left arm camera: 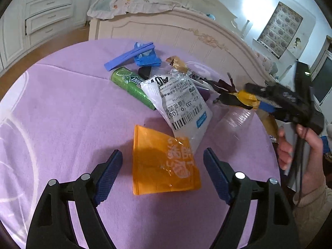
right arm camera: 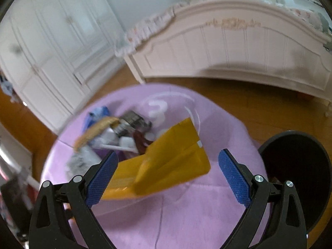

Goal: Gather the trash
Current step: 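Grasp the orange wrapper with the left tool while the right tool grasps the yellow paper plane, then carry both items over the black bin and open both tools to drop them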

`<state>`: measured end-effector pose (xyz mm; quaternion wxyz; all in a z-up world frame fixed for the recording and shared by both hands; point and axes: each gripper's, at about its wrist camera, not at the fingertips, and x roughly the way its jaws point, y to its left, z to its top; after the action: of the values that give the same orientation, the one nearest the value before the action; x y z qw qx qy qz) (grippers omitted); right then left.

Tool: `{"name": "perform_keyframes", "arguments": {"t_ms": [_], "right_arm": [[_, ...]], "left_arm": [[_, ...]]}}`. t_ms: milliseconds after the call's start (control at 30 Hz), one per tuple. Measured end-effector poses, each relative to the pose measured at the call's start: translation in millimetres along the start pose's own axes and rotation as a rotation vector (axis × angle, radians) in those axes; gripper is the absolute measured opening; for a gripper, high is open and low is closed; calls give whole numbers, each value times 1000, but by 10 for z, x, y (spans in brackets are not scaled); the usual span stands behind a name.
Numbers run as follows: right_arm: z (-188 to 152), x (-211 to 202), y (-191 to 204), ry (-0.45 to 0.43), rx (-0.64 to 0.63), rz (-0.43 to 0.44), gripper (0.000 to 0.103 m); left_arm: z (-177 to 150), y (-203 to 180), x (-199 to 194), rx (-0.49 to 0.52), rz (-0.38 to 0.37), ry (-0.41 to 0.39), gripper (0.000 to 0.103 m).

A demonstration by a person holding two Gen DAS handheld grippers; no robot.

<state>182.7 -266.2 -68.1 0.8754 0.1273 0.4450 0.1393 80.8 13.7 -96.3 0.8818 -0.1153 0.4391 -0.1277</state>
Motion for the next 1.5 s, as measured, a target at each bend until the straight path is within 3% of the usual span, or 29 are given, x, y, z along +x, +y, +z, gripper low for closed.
{"name": "perform_keyframes", "arguments": {"t_ms": [67, 133, 167, 267, 400, 467, 800, 1000, 1200, 1500], "right_arm": [[-24, 138, 23, 41, 6, 10, 94], [-67, 174, 52, 57, 3, 19, 75], [-90, 176, 63, 68, 3, 26, 66], [-132, 98, 127, 47, -15, 33, 53], [-175, -125, 211, 0, -29, 40, 44], [-216, -253, 246, -29, -29, 57, 42], [-373, -1073, 391, -203, -7, 157, 41], [-453, -1535, 212, -303, 19, 133, 41], [-543, -1853, -149, -376, 75, 104, 41], [-646, -2048, -696, -433, 170, 44, 41]], "left_arm": [[-2, -2, -1, 9, 11, 2, 67], [-10, 16, -12, 12, 19, 4, 56], [-26, 35, -29, 10, 14, 3, 55], [-48, 52, -47, 18, 7, 5, 49], [-64, 53, -71, 20, 5, -5, 42], [-69, 60, -130, 16, -9, -29, 31], [-61, -83, -554, 35, -59, -134, 30], [81, -520, -762, 131, -90, -196, 30], [189, -1065, -734, 241, -119, -224, 30], [321, -1796, -581, 380, -177, -245, 30]]}}
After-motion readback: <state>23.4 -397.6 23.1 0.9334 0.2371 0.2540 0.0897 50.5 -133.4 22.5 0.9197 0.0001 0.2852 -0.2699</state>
